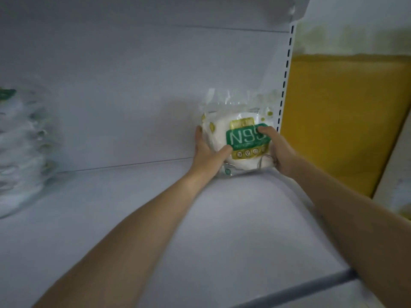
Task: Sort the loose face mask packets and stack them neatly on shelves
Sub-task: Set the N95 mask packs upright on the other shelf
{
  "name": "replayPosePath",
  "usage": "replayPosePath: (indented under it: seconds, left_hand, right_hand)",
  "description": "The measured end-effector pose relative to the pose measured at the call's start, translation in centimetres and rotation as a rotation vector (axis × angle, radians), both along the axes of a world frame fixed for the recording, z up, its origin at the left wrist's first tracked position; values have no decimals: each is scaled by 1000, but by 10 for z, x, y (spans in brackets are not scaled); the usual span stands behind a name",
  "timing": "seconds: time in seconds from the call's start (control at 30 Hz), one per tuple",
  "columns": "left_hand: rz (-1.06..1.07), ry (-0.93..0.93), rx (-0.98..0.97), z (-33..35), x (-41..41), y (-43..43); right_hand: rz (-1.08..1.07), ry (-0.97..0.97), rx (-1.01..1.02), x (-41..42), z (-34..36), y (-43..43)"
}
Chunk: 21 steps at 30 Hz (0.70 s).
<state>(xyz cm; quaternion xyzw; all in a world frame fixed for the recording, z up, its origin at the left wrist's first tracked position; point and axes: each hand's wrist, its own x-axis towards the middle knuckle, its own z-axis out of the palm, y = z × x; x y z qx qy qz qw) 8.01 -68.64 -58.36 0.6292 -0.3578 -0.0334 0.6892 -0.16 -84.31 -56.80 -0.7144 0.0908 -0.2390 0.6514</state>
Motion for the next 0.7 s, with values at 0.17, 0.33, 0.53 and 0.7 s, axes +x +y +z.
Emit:
replayPosePath:
  seconds: [0.17, 0.33, 0.53, 0.7]
  left_hand:
    - [-61, -83, 41, -6, -9, 2]
    - [-58, -76, 164, -5, -1, -3]
    - [-38, 113, 233, 19, -6, -18]
    - [60, 141, 159, 13, -28, -51]
  right_hand:
    - [-113, -98, -27, -6, 6, -3]
    - [-115, -48, 15, -10, 1, -6]
    - [15, 132, 20, -21, 10, -6]
    - [9, 157, 62, -30, 13, -33]
